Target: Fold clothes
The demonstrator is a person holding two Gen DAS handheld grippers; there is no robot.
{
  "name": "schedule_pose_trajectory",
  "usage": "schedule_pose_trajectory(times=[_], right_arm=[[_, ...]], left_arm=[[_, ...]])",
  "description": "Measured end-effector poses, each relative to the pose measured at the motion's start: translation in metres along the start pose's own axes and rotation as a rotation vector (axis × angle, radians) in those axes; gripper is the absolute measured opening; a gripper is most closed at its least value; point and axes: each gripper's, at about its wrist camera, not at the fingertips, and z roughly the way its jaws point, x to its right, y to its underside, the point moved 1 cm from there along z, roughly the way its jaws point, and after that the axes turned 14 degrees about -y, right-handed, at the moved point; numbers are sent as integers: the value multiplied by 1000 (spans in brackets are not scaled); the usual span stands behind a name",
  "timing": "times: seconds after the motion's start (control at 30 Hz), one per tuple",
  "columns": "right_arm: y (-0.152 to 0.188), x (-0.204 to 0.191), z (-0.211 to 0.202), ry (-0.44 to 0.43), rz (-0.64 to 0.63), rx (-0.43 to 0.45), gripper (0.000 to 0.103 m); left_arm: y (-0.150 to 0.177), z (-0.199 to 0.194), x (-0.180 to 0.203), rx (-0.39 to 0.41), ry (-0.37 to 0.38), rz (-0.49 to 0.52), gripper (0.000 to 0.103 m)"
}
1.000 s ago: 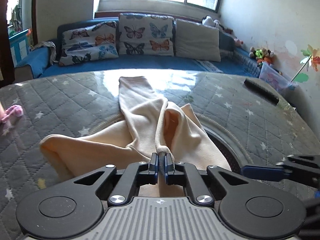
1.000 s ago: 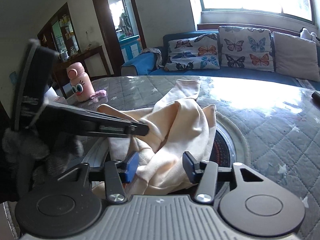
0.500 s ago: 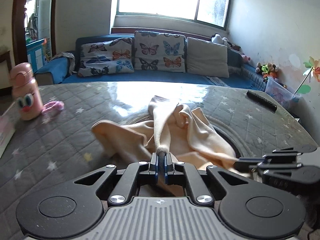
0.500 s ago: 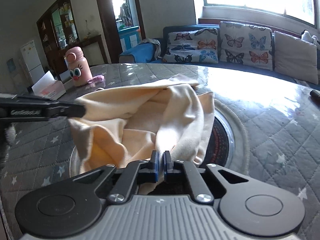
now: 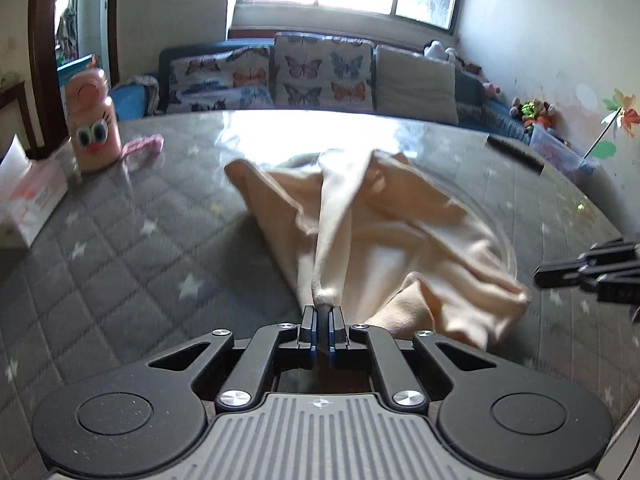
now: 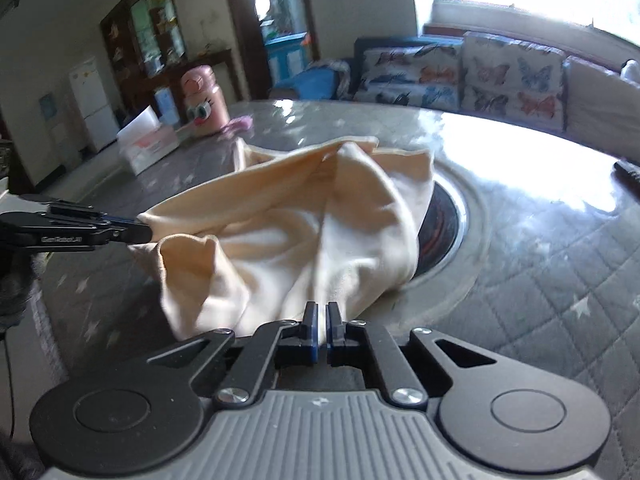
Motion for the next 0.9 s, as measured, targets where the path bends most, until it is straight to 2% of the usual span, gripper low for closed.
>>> schedule_pose_trajectory(times=[0.13, 0.2, 0.27, 0.33, 0.43, 0.5, 0.7, 0.9], right_arm=[[-8, -5, -4, -3, -34, -5, 10], [-17, -2, 1, 7, -50, 6, 16], [-29, 2, 10, 20, -66, 17, 24], [-40, 6, 20, 33, -83, 28, 26], [-56, 11, 39, 41, -102, 38, 32], [-68, 13, 54, 48, -118, 46, 36], [-102, 27, 99, 66, -147, 61, 44], [-113, 42, 134, 64, -133, 34, 45]], left_arm=[[2, 1, -3, -12, -6, 11, 10], [-3, -1, -3, 7, -5, 20, 10], [-10, -3, 0, 33, -13, 35, 20], [-20, -3, 1, 61, -21, 46, 31], [-37, 5, 6, 86, -31, 61, 42], [-49, 18, 11, 91, -37, 79, 46], [-83, 57, 28, 95, -53, 130, 51], [-98, 105, 47, 59, -41, 178, 52]])
